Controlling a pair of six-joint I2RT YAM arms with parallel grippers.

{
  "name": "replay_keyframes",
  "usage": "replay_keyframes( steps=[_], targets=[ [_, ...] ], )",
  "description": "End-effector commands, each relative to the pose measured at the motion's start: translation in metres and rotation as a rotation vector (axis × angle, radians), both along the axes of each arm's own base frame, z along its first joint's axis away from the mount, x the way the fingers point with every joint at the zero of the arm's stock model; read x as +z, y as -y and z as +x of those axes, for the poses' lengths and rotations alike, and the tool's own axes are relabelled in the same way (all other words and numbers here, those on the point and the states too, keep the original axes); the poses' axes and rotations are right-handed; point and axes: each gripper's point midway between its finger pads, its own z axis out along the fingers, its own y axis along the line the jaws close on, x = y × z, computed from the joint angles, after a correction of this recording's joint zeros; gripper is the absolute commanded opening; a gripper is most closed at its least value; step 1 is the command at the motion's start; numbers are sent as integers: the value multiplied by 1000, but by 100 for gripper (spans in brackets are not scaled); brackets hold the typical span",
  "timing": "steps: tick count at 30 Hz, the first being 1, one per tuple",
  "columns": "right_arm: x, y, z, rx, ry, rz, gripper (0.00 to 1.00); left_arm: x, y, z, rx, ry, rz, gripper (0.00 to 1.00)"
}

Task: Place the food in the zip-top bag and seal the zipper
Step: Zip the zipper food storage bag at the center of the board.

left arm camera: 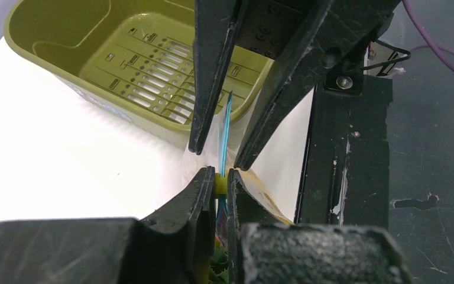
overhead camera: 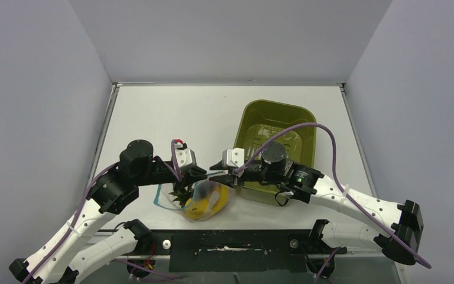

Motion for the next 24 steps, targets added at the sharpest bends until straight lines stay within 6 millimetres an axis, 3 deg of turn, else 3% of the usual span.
replay_keyframes(
  steps=[1,4,5,11,19,24],
  targets=[
    [21,1,4,-18,61,13,23,28,3,-3,-32,61,-67,0],
    [24,4,5,-27,72,22,1,29,4,-3,-34,62,-67,0],
    [26,7,7,-39,78,25,0,29,3,-2,-28,65,-65,0],
    [32,28,36,-177,100,68,0,38,-12,0,43,113,-40,0],
    [55,57,78,-349,131,180,0,44,-32,4,125,160,11,0],
    [55,66,101,-388,110,202,0,51,-46,6,186,208,18,0]
  ],
)
